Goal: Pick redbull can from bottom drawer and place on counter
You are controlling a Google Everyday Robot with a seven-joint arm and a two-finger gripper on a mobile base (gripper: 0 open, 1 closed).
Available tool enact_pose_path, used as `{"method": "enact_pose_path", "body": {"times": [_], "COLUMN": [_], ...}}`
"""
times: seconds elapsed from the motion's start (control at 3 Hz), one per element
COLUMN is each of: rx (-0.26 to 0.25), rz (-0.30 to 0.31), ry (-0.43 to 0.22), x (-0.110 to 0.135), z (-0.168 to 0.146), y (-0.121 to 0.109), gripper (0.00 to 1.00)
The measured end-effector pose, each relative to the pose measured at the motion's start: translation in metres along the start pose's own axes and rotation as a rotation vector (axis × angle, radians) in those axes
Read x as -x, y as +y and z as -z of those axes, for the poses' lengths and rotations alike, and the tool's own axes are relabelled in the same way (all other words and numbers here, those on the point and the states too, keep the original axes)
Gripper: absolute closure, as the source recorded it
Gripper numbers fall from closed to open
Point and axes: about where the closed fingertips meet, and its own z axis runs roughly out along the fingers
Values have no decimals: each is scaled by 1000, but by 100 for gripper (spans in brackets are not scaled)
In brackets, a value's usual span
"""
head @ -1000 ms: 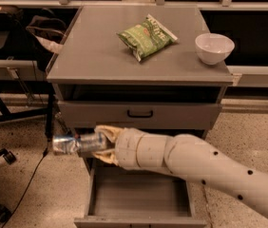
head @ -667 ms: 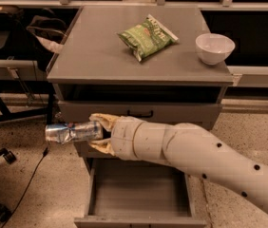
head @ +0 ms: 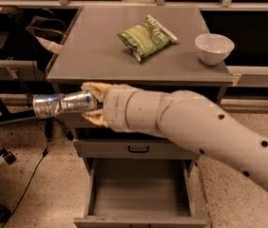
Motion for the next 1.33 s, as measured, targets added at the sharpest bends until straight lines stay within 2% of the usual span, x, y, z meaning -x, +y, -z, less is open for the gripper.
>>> {"method": "enact_pose_path", "body": {"times": [0.33,1.0,1.33], "rx": [-68,-71,-119], "rz": [68,71,94], "ry": [26,47,98], "x": [-6,-8,-25], "z": [-14,-14,-11], "y": [-75,-75,-98], "gripper": [100,100,100]}}
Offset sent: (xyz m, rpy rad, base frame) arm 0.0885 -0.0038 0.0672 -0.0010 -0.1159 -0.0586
